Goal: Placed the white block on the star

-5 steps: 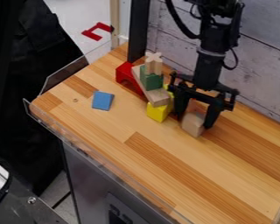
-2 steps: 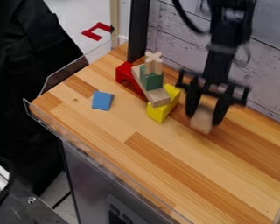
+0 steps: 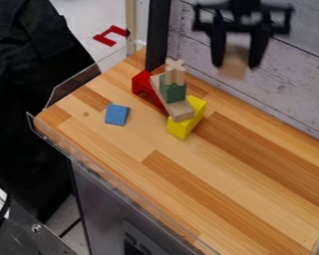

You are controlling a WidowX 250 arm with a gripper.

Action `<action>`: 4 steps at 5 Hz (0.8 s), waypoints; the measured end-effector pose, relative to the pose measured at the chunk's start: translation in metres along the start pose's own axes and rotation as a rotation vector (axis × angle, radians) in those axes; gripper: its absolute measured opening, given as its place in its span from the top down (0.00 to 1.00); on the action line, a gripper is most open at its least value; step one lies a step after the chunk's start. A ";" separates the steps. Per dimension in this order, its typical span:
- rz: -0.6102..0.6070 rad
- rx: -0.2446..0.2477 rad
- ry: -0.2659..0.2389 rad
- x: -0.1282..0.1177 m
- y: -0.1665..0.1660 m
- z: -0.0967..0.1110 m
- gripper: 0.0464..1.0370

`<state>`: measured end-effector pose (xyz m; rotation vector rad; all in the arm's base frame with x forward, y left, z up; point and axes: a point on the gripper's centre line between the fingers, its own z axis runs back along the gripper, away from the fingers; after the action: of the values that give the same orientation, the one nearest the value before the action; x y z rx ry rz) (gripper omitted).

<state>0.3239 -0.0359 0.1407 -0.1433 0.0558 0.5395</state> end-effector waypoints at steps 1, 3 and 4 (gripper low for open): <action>0.059 -0.019 -0.016 0.002 0.014 0.019 0.48; 0.158 -0.026 0.007 0.011 0.034 0.022 0.48; 0.208 -0.014 0.042 0.014 0.037 0.011 0.48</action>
<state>0.3174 0.0043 0.1461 -0.1636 0.1086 0.7442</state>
